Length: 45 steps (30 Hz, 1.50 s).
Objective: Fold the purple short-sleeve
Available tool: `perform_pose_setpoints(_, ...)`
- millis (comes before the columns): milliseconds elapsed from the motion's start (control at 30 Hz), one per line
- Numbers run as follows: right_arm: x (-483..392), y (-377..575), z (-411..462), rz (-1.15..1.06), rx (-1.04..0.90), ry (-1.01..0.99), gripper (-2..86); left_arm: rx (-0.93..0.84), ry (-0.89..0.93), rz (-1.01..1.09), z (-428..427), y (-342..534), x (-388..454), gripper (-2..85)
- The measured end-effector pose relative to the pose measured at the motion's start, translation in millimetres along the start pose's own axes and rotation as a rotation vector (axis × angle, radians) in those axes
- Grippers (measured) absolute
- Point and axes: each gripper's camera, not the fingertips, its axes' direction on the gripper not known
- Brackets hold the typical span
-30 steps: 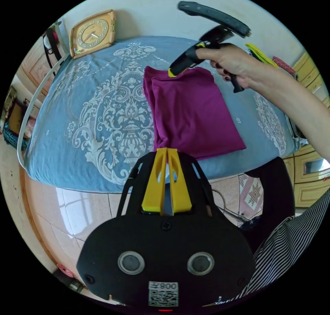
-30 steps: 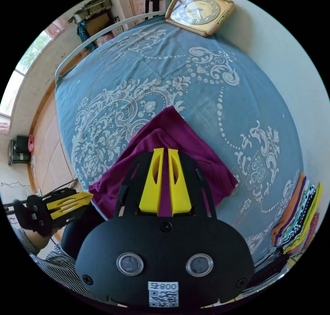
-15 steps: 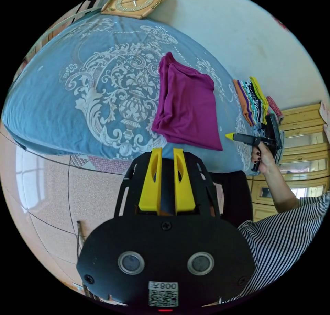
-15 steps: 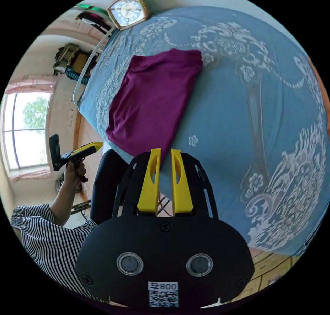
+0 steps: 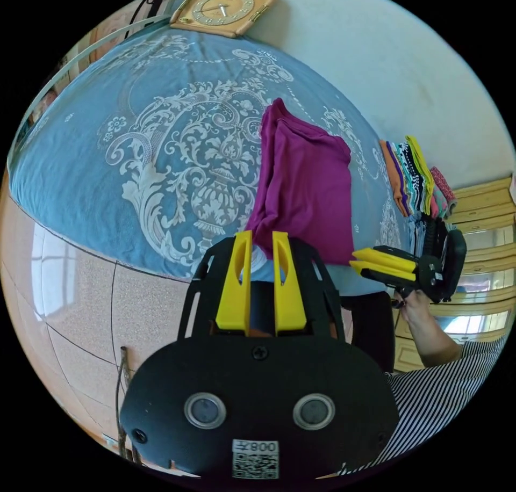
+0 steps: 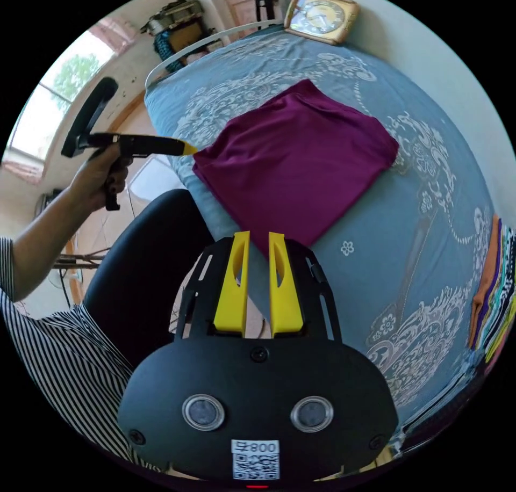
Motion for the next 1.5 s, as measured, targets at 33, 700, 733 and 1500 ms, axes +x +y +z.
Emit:
perform_pose_setpoints(33, -9, 3, 5, -0.019, -0.011, 0.032, 6.5, -0.006, 0.006, -0.004, 1, 0, -1, 4.7)
perform_pose_setpoints(700, -75, 65, 42, -0.010, -0.016, 0.027, 0.4, -0.015, 0.032, 0.072, -37, 19, 43, 1.0)
perform_pose_setpoints(733, -77, 68, 53, -0.005, -0.036, 0.017, 0.4, -0.034, 0.022, 0.070, -35, 19, 47, 1.0)
perform_pose_setpoints(1500, -110, 155, 162, 0.222, -0.022, -0.210, 0.2, 0.081, -0.109, 0.297, -97, 30, 203, 1.8)
